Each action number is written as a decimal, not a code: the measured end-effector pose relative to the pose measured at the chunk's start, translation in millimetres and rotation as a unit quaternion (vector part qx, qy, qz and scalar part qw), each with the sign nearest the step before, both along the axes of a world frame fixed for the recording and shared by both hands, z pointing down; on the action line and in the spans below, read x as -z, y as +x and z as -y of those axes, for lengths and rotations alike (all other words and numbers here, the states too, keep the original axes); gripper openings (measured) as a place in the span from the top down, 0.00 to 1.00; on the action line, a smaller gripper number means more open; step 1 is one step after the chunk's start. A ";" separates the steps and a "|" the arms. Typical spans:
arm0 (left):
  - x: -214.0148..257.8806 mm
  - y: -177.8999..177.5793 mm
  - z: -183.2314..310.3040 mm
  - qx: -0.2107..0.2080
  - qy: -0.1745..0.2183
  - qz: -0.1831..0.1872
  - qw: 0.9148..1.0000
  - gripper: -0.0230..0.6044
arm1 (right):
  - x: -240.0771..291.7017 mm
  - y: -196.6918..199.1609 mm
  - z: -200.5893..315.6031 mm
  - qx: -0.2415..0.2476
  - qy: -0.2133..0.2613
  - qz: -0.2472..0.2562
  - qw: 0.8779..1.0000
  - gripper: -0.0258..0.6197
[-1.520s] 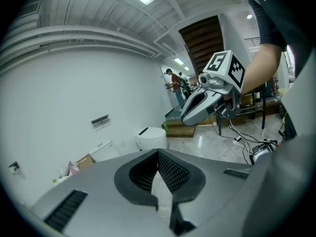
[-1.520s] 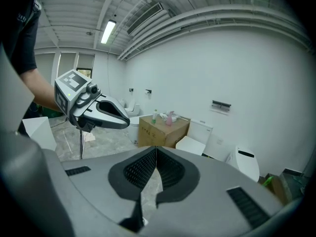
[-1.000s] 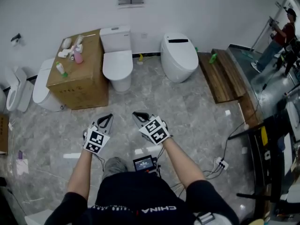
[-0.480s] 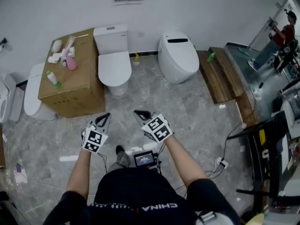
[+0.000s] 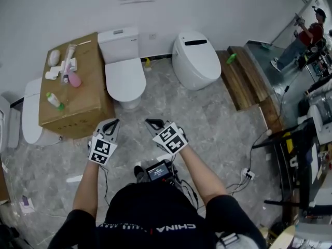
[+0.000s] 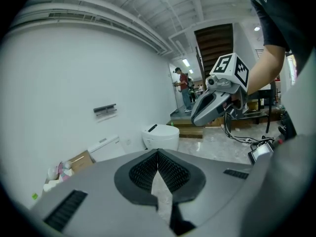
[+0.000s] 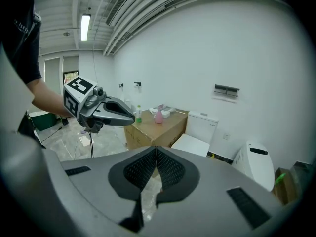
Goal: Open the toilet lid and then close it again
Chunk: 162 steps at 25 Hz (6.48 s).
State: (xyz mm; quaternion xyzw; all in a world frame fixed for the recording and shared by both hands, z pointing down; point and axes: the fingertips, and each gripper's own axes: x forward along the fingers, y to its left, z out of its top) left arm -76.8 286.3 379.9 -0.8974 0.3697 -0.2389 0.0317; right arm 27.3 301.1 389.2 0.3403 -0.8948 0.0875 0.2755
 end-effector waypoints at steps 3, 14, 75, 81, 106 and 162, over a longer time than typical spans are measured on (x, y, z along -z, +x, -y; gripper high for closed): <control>-5.5 0.3 18.0 0.001 -0.008 -0.001 1.000 0.95 | -3.9 0.9 21.6 -0.001 -0.007 0.000 1.000 0.94; -20.7 16.1 136.7 0.044 -0.021 0.018 0.999 0.95 | -21.8 11.6 161.1 0.035 -0.015 0.008 0.999 0.94; -302.1 27.3 324.6 -0.015 -0.157 0.157 0.975 0.94 | -296.2 -21.7 352.9 0.128 -0.128 -0.081 0.980 0.92; -420.0 27.1 335.6 -0.013 -0.155 0.220 0.963 0.74 | -418.9 -26.0 352.2 0.156 -0.132 -0.115 0.972 0.74; -560.1 0.5 369.9 -0.004 -0.009 0.360 0.933 0.55 | -542.7 -45.4 390.5 0.226 0.197 -0.300 0.905 0.61; -152.3 -27.2 663.2 -0.005 0.017 0.286 0.958 0.69 | -137.1 -79.0 678.9 0.195 0.101 -0.183 0.958 0.79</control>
